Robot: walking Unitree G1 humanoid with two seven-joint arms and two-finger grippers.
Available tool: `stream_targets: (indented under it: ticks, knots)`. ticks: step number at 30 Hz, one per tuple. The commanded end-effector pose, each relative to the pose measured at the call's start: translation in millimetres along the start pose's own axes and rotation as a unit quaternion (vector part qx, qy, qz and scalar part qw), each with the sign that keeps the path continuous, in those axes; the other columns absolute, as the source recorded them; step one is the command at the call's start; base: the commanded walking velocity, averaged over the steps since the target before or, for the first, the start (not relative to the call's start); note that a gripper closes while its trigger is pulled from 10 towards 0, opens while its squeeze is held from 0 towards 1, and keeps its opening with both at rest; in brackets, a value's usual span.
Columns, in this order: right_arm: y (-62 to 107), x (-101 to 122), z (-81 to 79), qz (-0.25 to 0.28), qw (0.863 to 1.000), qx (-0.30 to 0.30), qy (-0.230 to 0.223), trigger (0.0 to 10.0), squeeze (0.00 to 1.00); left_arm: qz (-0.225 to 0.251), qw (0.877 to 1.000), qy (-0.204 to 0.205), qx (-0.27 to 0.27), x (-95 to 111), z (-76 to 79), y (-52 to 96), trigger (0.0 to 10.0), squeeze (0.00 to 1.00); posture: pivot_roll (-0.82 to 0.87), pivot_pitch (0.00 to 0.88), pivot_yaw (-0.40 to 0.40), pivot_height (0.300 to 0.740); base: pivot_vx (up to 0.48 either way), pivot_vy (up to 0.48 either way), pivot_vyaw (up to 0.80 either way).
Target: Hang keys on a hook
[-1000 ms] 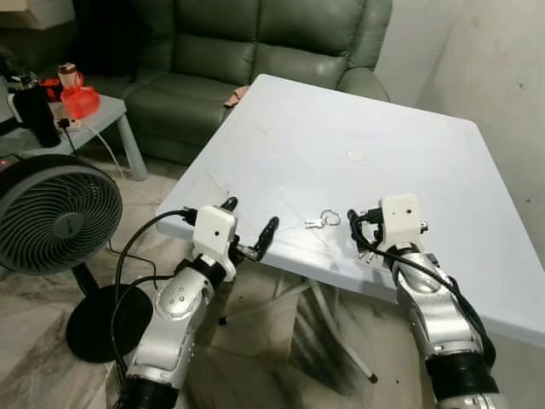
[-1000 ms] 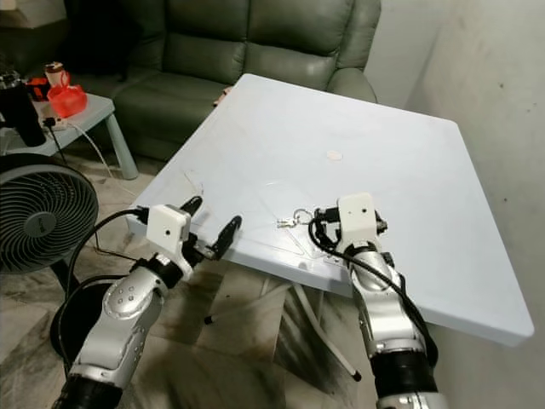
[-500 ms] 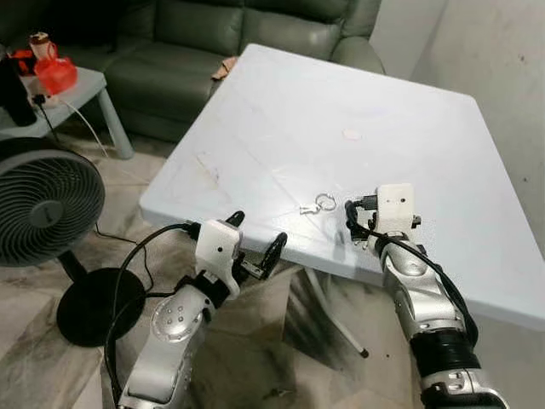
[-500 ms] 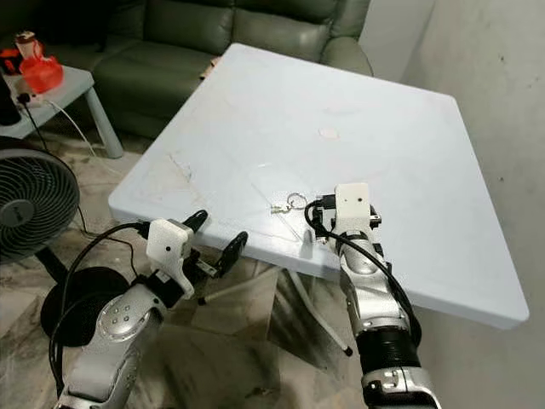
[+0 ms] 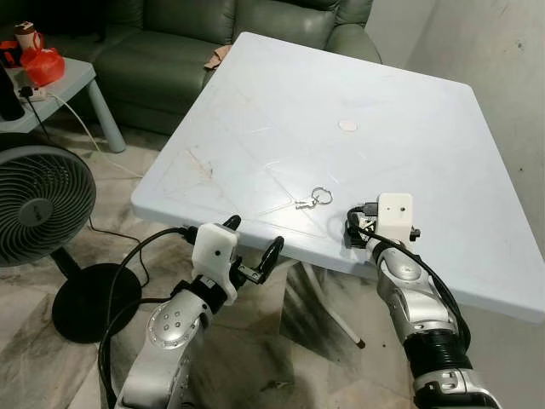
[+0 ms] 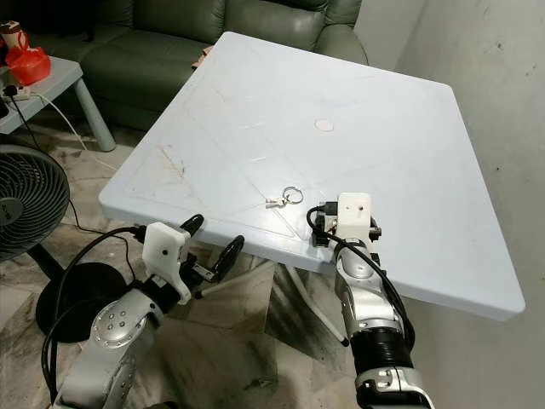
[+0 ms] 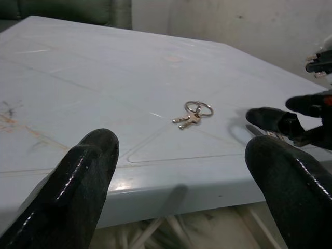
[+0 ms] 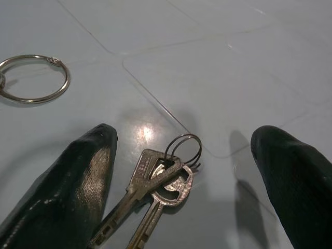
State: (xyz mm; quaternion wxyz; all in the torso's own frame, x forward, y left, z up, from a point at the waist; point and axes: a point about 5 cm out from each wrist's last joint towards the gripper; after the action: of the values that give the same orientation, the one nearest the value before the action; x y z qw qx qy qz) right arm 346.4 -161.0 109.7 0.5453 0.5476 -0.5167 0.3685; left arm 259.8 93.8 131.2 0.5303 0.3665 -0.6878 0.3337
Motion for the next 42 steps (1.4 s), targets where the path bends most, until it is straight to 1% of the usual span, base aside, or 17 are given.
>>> stream_targets:
  ticks: [1, 2, 3, 4, 6, 7, 8, 17, 22, 24, 29, 37, 38, 39, 40, 41, 42]
  knots:
    - [0.7, -5.6, 7.3, -0.015, 1.000, -0.019, -0.011, 4.8, 0.00, 0.000, 1.000, -0.001, -0.003, 2.2, 3.0, 1.9, 10.0, 0.00, 0.11, 0.160, -0.133, 0.740, 0.000, 0.000, 0.00]
    - [0.8, -6.1, 7.9, -0.015, 0.999, -0.024, -0.015, 4.8, 0.00, -0.001, 1.000, -0.002, -0.003, 2.0, 3.7, 2.3, 10.0, 0.00, 0.11, 0.160, -0.133, 0.740, 0.000, 0.000, 0.00]
    - [0.7, -6.4, 7.9, -0.016, 0.999, -0.024, -0.016, 5.8, 0.00, -0.001, 1.000, -0.001, -0.002, 2.0, 4.0, 2.4, 10.0, 0.00, 0.11, 0.160, -0.133, 0.740, 0.000, 0.000, 0.00]
    - [0.4, -6.3, 7.5, -0.018, 0.999, -0.024, -0.020, 6.2, 0.00, -0.001, 1.000, -0.002, -0.002, 2.7, 4.0, 2.1, 10.0, 0.00, 0.11, 0.164, -0.132, 0.740, 0.000, 0.000, 0.00]
    - [0.4, -6.2, 7.2, -0.019, 0.999, -0.024, -0.022, 6.2, 0.00, -0.001, 1.000, -0.003, -0.001, 3.1, 4.0, 2.1, 10.0, 0.00, 0.11, 0.164, -0.132, 0.740, 0.000, 0.000, 0.00]
    - [0.3, -6.3, 7.1, -0.021, 0.999, -0.028, -0.032, 8.9, 0.00, -0.002, 1.000, -0.002, 0.000, 2.9, 3.7, 2.2, 10.0, 0.00, 0.11, 0.164, -0.132, 0.740, 0.000, 0.000, 0.00]
    - [0.1, -6.3, 6.9, -0.023, 0.999, -0.030, -0.038, 10.0, 0.00, -0.002, 1.000, -0.002, 0.000, 3.0, 3.6, 2.2, 10.0, 0.00, 0.11, 0.168, -0.129, 0.740, 0.000, 0.000, 0.00]
    - [-1.7, -3.4, 7.2, -0.026, 0.996, -0.041, -0.080, 10.0, 0.00, -0.004, 1.000, -0.005, 0.001, 3.1, 2.8, 1.8, 10.0, 0.00, 0.11, 0.173, -0.128, 0.740, 0.000, 0.000, 0.00]
    - [-1.7, -1.5, 3.3, -0.022, 0.995, -0.038, -0.087, 10.0, 0.00, -0.004, 1.000, -0.005, 0.000, 3.3, 3.7, 1.3, 10.0, 0.00, 0.11, 0.181, -0.124, 0.740, 0.000, 0.000, 0.00]
    - [-2.5, 1.7, 0.1, -0.021, 0.992, -0.032, -0.117, 10.0, 0.00, -0.003, 1.000, -0.005, 0.001, 4.0, 3.7, 0.5, 10.0, 0.00, 0.11, 0.181, -0.125, 0.740, 0.000, 0.000, 0.00]
    - [-3.5, 2.7, 0.5, -0.020, 0.990, -0.032, -0.134, 10.0, 0.00, -0.003, 1.000, -0.005, 0.004, 4.0, 3.4, 0.4, 10.0, 0.00, 0.11, 0.184, -0.125, 0.740, 0.000, 0.000, 0.00]
    - [-5.1, 6.2, -2.1, -0.018, 0.990, -0.030, -0.135, 10.0, 0.00, -0.003, 1.000, -0.008, 0.007, 4.3, 2.6, 0.1, 10.0, 0.00, 0.11, 0.184, -0.127, 0.740, 0.000, 0.000, 0.00]
    - [-5.2, 6.5, -1.9, -0.016, 0.991, -0.031, -0.132, 9.1, 0.00, -0.003, 1.000, -0.008, 0.008, 4.5, 2.5, 0.0, 10.0, 0.00, 0.11, 0.184, -0.127, 0.740, 0.000, 0.000, 0.00]
    - [-5.2, 6.5, -1.9, -0.016, 0.991, -0.031, -0.132, 9.1, 0.00, -0.003, 1.000, -0.008, 0.008, 4.5, 2.5, 0.0, 10.0, 0.00, 0.11, 0.184, -0.127, 0.740, 0.000, 0.000, 0.00]
    - [-5.3, 7.2, -1.6, -0.012, 0.992, -0.032, -0.125, 4.5, 0.00, -0.002, 1.000, -0.008, 0.008, 4.7, 2.5, -0.2, 10.0, 0.00, 0.12, 0.190, -0.129, 0.740, 0.000, 0.000, 0.00]
    - [-5.3, 7.6, -1.3, -0.009, 0.992, -0.033, -0.121, 3.8, 0.00, -0.002, 1.000, -0.009, 0.009, 4.8, 2.2, -0.5, 10.0, 0.00, 0.12, 0.190, -0.129, 0.740, 0.000, 0.000, 0.00]
    - [-5.3, 7.5, -1.3, -0.009, 0.992, -0.033, -0.120, 3.8, 0.00, -0.002, 1.000, -0.009, 0.009, 4.8, 2.0, -0.5, 10.0, 0.00, 0.12, 0.190, -0.129, 0.740, 0.000, 0.000, 0.00]
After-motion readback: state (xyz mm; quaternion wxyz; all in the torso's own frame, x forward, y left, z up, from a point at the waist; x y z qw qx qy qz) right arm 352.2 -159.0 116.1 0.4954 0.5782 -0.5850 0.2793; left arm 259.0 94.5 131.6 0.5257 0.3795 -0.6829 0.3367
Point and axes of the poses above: a point about 5 cm out from each wrist's last joint towards the gripper, its own y axis pointing back from the gripper into the wrist, its own x axis along the axis of the wrist's last joint, z = x × y, and after that the axes turned 12 degrees about -y, right-handed
